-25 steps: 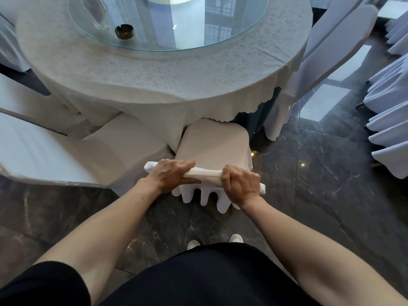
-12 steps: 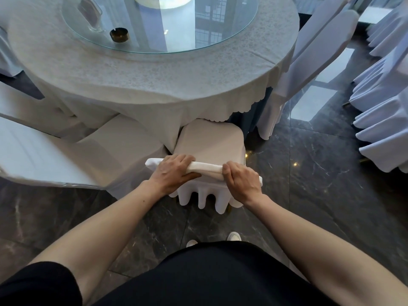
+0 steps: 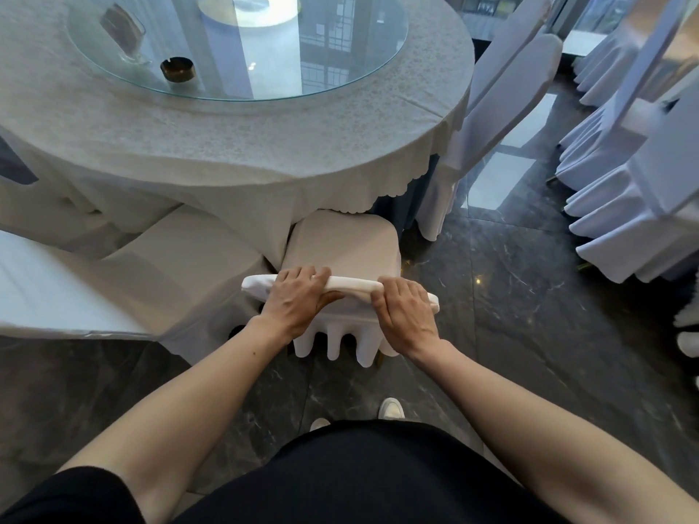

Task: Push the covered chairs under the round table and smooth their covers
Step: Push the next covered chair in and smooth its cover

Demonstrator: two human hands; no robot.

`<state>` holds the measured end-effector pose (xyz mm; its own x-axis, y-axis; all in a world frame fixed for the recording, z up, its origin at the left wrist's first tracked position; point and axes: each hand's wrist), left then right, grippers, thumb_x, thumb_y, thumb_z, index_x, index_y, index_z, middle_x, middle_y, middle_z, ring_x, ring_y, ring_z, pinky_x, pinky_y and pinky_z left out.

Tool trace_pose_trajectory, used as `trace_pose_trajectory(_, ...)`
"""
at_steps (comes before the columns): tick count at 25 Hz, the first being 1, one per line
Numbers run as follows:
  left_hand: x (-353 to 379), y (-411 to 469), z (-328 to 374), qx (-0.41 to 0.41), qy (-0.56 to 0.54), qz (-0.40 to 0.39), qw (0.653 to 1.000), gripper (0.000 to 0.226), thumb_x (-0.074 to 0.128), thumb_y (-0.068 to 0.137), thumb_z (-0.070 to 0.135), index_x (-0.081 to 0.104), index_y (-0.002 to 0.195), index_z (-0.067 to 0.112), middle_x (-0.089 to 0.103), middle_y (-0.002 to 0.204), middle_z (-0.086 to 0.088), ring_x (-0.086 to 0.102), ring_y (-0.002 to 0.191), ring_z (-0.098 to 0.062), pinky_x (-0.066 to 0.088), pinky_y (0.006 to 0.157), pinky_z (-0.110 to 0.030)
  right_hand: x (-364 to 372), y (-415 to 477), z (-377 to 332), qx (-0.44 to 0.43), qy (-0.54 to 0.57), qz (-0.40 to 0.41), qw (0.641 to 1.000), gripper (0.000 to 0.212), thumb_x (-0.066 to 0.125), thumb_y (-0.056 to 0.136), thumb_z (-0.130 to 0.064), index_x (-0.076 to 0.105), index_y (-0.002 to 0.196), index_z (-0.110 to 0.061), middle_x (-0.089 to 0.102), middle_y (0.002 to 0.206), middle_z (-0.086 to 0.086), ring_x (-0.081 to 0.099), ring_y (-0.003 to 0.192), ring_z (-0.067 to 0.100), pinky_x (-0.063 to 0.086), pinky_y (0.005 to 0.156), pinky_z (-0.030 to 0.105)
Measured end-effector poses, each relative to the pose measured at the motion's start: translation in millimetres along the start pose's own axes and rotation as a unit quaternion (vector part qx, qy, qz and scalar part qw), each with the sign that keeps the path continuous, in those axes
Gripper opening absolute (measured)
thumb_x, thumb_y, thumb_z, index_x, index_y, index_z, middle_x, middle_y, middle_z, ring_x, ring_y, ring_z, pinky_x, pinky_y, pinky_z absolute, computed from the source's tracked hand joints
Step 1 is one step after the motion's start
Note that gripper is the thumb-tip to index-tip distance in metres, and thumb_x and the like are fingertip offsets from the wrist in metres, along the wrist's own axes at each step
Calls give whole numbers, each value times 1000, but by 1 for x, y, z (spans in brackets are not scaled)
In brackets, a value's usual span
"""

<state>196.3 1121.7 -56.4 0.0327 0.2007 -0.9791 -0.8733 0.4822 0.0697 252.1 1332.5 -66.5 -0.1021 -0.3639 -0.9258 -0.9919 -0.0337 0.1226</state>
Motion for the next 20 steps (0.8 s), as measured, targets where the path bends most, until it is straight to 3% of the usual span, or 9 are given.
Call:
trace_pose_trajectory(2, 1, 1, 5, -8, 12, 5, 1000, 55, 30, 90, 60, 52, 107, 12, 57, 88, -12, 54, 79, -31, 42, 76, -44, 4, -3, 2, 5, -10, -6, 1000, 48, 18, 100, -48, 51, 116, -16, 57, 104, 5, 50, 96, 25, 37, 96, 41)
trace_pose_trajectory(14, 16, 1, 40, -35, -23, -4, 999, 45, 38, 91, 59, 49, 108, 19, 55, 91, -10, 50, 84, -31, 38, 79, -44, -13, -7, 41, 4, 16, -34, 999, 52, 19, 98, -50, 52, 114, -14, 56, 107, 8, 50, 101, 27, 35, 100, 44)
trace_pose_trajectory(20, 16, -3, 36, -26, -28, 10, 999, 54, 23, 91, 67, 45, 109, 21, 56, 94, -8, 53, 86, -28, 40, 80, -43, -17, -10, 31, 3, 7, -28, 1000, 53, 16, 98, -50, 52, 113, -15, 57, 106, 6, 51, 99, 26, 35, 99, 43)
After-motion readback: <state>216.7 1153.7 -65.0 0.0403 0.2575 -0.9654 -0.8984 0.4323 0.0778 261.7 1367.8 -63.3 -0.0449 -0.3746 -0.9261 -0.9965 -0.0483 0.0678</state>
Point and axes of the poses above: each hand's wrist, its own y-axis towards the middle knuckle, its own x-axis out of the palm, z = x × y
